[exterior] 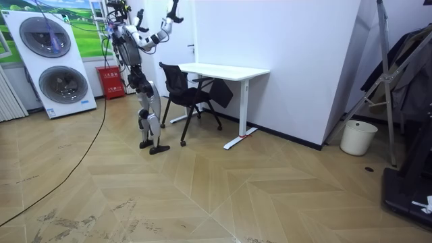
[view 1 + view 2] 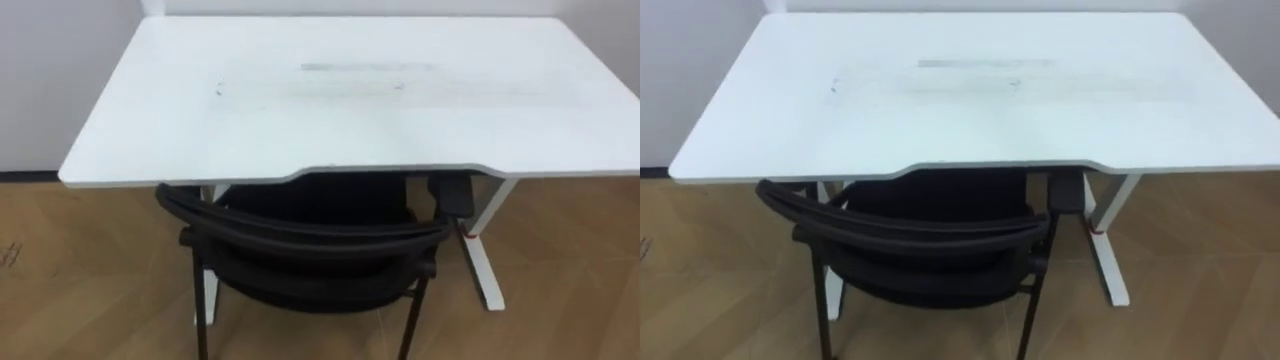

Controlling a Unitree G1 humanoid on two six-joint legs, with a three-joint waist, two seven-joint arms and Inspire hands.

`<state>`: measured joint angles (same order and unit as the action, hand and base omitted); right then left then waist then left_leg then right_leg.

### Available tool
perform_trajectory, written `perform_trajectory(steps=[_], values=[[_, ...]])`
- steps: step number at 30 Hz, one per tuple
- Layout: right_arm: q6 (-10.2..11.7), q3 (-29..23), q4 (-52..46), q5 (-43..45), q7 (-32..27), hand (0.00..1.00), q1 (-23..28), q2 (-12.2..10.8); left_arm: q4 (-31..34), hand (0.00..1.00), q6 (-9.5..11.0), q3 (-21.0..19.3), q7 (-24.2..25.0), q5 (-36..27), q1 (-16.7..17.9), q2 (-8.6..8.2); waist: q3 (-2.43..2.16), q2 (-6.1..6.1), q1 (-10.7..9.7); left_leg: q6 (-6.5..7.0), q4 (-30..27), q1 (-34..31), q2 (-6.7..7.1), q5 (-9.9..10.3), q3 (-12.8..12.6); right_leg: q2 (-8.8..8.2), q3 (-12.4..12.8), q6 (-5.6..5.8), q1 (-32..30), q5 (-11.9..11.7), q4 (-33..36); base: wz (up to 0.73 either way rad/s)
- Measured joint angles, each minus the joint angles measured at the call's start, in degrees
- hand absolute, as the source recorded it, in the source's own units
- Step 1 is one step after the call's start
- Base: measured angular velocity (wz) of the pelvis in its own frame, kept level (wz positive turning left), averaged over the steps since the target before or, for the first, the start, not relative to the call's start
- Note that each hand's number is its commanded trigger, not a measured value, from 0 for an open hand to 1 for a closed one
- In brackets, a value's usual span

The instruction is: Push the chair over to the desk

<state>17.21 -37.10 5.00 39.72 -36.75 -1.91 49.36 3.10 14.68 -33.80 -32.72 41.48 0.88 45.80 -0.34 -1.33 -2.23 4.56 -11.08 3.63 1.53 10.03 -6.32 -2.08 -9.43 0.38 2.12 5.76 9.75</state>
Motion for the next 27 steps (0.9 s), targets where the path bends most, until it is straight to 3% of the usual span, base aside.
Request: perform_trajectory(steps=[6, 9, 11, 12, 14, 15, 17, 18, 20, 21, 23, 25, 27], values=[[-3.1, -7.2, 3.4, -11.9, -7.4, 0.00, 2.5, -0.1, -0.1, 0.00, -2.5, -3.5, -6.2, -6.1, 4.6, -0.46, -0.25, 0.08, -2.1, -0.50, 0.8, 0.1, -0.46, 0.3, -0.4, 0.59, 0.4, -0.36, 0.0, 0.3, -0.2, -0.06], [-4.9, -9.4, 5.0, -20.1, -9.9, 0.00, 7.4, -1.8, -0.1, 0.00, -4.1, -5.6, -9.4, -9.7, 8.4, -3.98, -0.30, 0.33, -2.2, -0.74, 1.6, 0.5, -0.80, 0.6, -1.6, 0.87, 1.0, -0.50, -0.1, 0.6, -0.2, -0.18], [-6.5, -10.9, 5.7, -26.1, -11.2, 0.00, 11.6, -6.0, -1.1, 0.00, -5.7, -5.9, -10.9, -13.8, 10.7, -8.36, -0.24, 0.47, -2.2, -1.03, 1.5, 0.6, -1.00, 1.1, -1.7, 1.23, 1.5, -0.66, -0.1, 0.9, -0.2, -0.10], [-6.7, -11.4, 5.4, -27.8, -11.2, 0.00, 12.9, -7.5, -1.2, 0.00, -6.1, -5.9, -11.1, -14.9, 11.4, -9.54, -0.23, 0.52, -2.1, -1.08, 1.6, 0.5, -1.03, 1.2, -1.7, 1.27, 1.5, -0.67, 0.0, 1.0, -0.2, -0.04], [-8.2, -11.7, 5.4, -34.3, -11.0, 0.00, 17.1, -13.8, -3.3, 0.00, -7.0, -5.9, -11.7, -18.8, 14.7, -14.34, -0.27, 0.87, -1.8, -1.23, 1.7, 0.6, -1.21, 1.6, -2.0, 1.41, 1.6, -0.75, -0.1, 1.4, -0.1, -0.06], [-8.6, -11.7, 5.5, -35.5, -10.7, 0.00, 17.8, -15.2, -4.3, 0.00, -7.1, -5.9, -11.6, -19.8, 15.3, -15.46, -0.25, 1.10, -1.9, -1.21, 1.7, 0.6, -1.22, 1.7, -2.0, 1.42, 1.6, -0.73, -0.1, 1.5, -0.1, -0.03], [-9.4, -11.4, 5.7, -39.9, -9.1, 0.00, 21.4, -20.7, -8.6, 0.00, -7.6, -5.6, -11.0, -24.2, 17.4, -20.23, -0.18, 1.71, -2.0, -1.18, 1.8, 0.8, -1.22, 1.7, -2.1, 1.51, 2.1, -0.62, -0.2, 1.7, -0.1, 0.00], [-9.3, -11.1, 6.0, -40.6, -8.6, 0.00, 22.6, -22.4, -9.7, 0.00, -7.7, -5.4, -10.7, -24.6, 17.9, -21.51, -0.19, 1.71, -1.9, -1.20, 1.8, 0.8, -1.23, 1.8, -2.2, 1.53, 2.4, -0.61, -0.2, 1.8, 0.0, -0.04], [-9.6, -6.6, 11.2, -43.1, -5.7, 0.00, 26.0, -28.9, -15.7, 0.00, -8.1, -2.9, -9.5, -25.2, 19.6, -26.51, -0.29, 1.85, -0.6, -1.40, 1.9, 1.2, -1.44, 2.1, -2.5, 1.81, 3.0, -0.66, -0.1, 2.0, 0.2, -0.10], [-9.9, -5.1, 13.2, -43.8, -4.5, 0.00, 26.7, -30.5, -17.3, 0.00, -8.4, -2.1, -8.8, -25.3, 19.9, -27.86, -0.27, 1.81, -0.3, -1.46, 2.1, 1.2, -1.50, 2.2, -2.5, 1.88, 3.0, -0.67, -0.1, 2.0, 0.2, -0.09], [-11.1, 0.7, 23.1, -48.3, 1.4, 0.00, 27.2, -35.5, -25.4, 0.00, -8.6, 2.2, -4.7, -26.5, 21.8, -32.52, -0.26, 1.61, -0.1, -1.61, 2.4, 1.6, -1.63, 2.3, -2.6, 2.00, 3.1, -0.86, 0.1, 2.1, 0.3, -0.04], [-12.1, 5.0, 31.5, -52.2, 6.1, 0.00, 27.1, -36.6, -32.9, 0.00, -8.7, 7.3, -1.0, -28.6, 23.1, -34.06, -0.19, 1.71, -0.2, -1.68, 2.3, 2.0, -1.65, 2.6, -2.4, 2.02, 3.1, -0.91, 0.7, 2.4, 0.2, 0.00], [-12.7, 8.1, 39.8, -54.1, 11.0, 0.00, 26.0, -37.2, -40.7, 0.00, -9.3, 11.3, 3.5, -29.8, 23.3, -34.44, -0.07, 1.84, -0.4, -1.83, 2.3, 2.6, -1.70, 2.7, -2.4, 2.06, 3.1, -0.97, 1.0, 2.6, 0.0, 0.00]])
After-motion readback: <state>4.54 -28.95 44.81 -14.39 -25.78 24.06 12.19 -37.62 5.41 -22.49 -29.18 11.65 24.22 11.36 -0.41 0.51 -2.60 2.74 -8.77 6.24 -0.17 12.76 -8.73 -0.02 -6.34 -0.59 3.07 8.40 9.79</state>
